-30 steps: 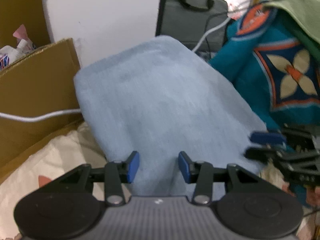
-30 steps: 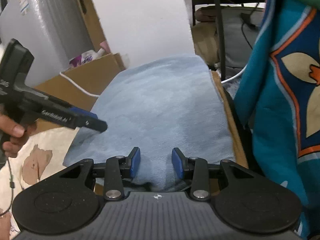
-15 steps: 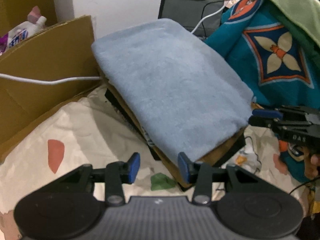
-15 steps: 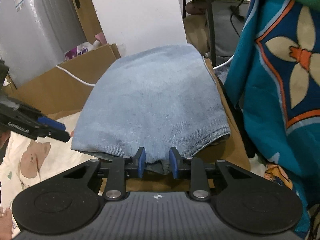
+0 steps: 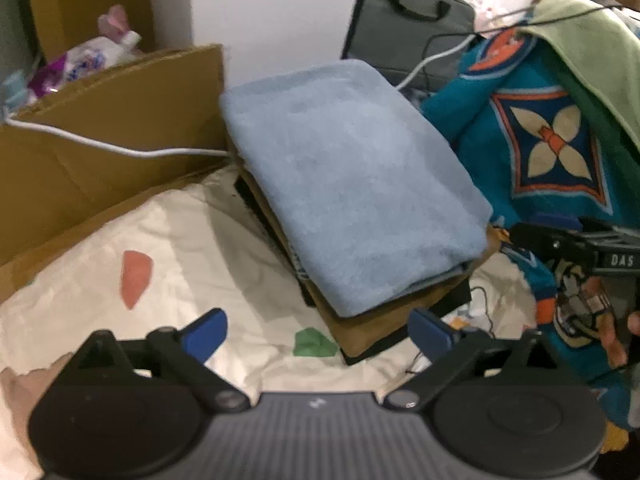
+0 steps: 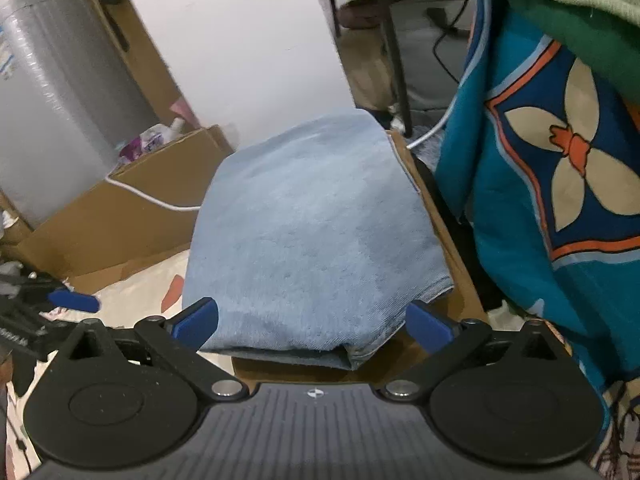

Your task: Fold clothes

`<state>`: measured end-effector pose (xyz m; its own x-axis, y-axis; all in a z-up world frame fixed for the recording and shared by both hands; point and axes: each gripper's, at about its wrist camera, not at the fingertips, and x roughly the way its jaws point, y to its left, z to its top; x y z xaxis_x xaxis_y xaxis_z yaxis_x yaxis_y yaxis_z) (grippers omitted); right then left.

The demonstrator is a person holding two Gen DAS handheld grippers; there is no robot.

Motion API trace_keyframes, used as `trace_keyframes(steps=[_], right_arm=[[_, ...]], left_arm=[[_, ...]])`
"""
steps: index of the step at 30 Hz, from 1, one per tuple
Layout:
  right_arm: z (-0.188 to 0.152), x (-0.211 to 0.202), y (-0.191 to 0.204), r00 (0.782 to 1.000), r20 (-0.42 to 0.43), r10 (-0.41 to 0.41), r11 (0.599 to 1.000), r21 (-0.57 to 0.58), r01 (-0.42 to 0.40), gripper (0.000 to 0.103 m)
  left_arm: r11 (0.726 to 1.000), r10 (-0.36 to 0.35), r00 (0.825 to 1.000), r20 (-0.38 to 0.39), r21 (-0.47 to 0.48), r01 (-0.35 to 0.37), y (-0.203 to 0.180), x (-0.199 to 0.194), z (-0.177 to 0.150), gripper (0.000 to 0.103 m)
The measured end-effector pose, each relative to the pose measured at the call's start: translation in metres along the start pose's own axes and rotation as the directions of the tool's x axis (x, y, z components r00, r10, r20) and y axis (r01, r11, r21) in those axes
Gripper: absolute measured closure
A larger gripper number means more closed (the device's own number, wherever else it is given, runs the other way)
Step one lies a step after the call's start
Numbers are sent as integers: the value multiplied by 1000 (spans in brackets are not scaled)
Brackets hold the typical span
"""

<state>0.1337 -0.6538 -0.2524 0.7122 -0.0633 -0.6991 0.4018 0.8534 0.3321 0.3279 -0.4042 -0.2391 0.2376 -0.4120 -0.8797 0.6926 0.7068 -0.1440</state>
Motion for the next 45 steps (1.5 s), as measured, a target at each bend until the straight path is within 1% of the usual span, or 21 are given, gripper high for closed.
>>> trace_keyframes(steps=[1, 5, 7, 9, 11, 14, 17, 21, 23, 26, 29, 31, 36, 42, 45], right_arm=[[4, -1, 1, 1000, -12, -8, 1000, 14, 9, 0], [22, -13, 5, 999, -41, -26, 998, 55, 29, 0], [30, -20, 9, 998, -50, -45, 997, 59, 48, 0], [39, -29, 15, 995, -64, -80, 996, 45, 83, 0], [47, -38, 21, 994, -93, -65, 996, 51, 70, 0], [56, -59, 27, 993, -109, -51, 996, 65, 59, 0], [67, -84, 36, 994, -104, -41, 995, 86, 51, 0], [77, -112, 48, 994, -95, -47, 991, 120, 59, 0], [78, -122, 55, 992, -115, -45, 991, 120, 59, 0], [81, -142, 64, 992, -117, -52, 992, 112, 66, 0], [86, -167, 74, 995, -95, -22, 992, 124, 33, 0], [88, -182, 84, 996, -88, -15, 994, 109, 24, 0], [97, -216, 104, 996, -83, 39, 994, 110, -30, 0], [108, -255, 133, 997, -65, 44, 995, 90, -38, 0], [108, -272, 143, 997, -69, 25, 996, 88, -19, 0]], left_arm=[[1000, 14, 1000, 2, -5, -14, -1, -5, 2, 0], [999, 27, 999, -19, -28, -28, -6, -22, 10, 1], [998, 48, 999, -14, -32, -48, -9, -33, 14, 1], [997, 67, 998, -8, -41, -67, -12, -46, 17, 1], [995, 85, 996, -3, -55, -85, -14, -60, 20, 1], [994, 75, 997, 3, -82, -75, -18, -86, 23, 1], [992, 86, 996, 9, -92, -85, -22, -112, 25, 1], [985, 101, 995, 27, -144, -96, -25, -149, 26, 0], [984, 111, 993, 28, -143, -106, -30, -166, 24, 0], [982, 123, 992, 32, -151, -117, -36, -190, 19, 0], [977, 106, 994, 32, -192, -98, -38, -214, 15, 0], [976, 111, 993, 37, -194, -101, -41, -229, 14, 0], [976, 129, 990, 58, -182, -117, -50, -269, 11, 0], [973, 164, 982, 95, -180, -145, -59, -310, 8, 0], [972, 160, 981, 112, -190, -137, -63, -325, 5, 0]])
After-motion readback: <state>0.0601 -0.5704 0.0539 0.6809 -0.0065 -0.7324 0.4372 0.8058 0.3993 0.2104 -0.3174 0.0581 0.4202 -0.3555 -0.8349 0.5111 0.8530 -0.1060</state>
